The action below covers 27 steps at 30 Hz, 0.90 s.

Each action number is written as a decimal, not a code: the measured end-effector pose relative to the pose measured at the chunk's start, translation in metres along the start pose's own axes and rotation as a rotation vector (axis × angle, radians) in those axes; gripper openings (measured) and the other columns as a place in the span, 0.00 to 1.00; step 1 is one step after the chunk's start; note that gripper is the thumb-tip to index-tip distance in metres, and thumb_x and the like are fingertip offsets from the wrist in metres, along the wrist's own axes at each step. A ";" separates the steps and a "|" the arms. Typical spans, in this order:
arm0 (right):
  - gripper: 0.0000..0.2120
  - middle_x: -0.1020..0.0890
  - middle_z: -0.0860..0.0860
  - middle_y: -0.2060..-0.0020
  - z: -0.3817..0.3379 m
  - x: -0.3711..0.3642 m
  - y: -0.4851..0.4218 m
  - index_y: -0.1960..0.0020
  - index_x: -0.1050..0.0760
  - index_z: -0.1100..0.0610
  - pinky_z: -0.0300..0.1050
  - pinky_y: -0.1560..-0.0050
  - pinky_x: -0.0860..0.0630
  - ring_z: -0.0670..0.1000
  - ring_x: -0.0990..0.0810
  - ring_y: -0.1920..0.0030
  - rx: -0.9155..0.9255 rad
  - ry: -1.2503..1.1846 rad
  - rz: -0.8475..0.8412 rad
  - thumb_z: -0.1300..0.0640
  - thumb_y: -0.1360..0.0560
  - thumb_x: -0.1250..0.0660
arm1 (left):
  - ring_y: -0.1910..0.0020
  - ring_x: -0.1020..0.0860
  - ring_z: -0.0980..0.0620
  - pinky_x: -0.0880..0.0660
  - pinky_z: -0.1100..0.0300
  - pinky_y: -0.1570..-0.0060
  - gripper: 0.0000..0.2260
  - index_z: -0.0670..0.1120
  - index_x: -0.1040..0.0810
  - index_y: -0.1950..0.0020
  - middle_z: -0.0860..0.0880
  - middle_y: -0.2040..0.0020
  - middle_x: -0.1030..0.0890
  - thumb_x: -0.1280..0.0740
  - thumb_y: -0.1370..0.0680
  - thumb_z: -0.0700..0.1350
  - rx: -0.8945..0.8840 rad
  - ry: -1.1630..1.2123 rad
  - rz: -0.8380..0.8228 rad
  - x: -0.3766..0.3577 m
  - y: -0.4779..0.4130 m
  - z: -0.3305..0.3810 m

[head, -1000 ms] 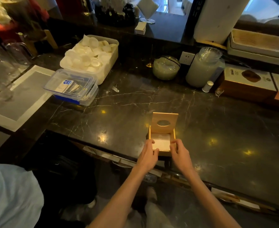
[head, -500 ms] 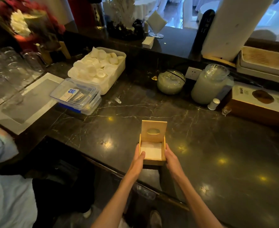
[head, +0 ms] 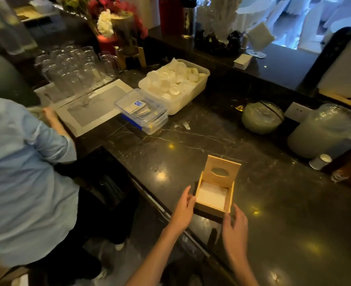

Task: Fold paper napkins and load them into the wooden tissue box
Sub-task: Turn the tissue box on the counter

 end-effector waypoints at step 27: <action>0.08 0.19 0.51 0.56 0.020 -0.509 -0.080 0.43 0.24 0.56 0.35 0.65 0.23 0.48 0.21 0.61 0.095 -0.324 -0.484 0.58 0.20 0.38 | 0.43 0.21 0.44 0.27 0.53 0.45 0.15 0.41 0.22 0.44 0.41 0.44 0.19 0.43 0.16 0.48 0.021 0.089 0.828 0.302 -0.229 -0.312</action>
Point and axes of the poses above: each hand's wrist, its own y-axis away from the middle knuckle, its own x-axis out of the back of the hand, z = x × y, the point moved 10 cm from there along -y, towards the middle knuckle
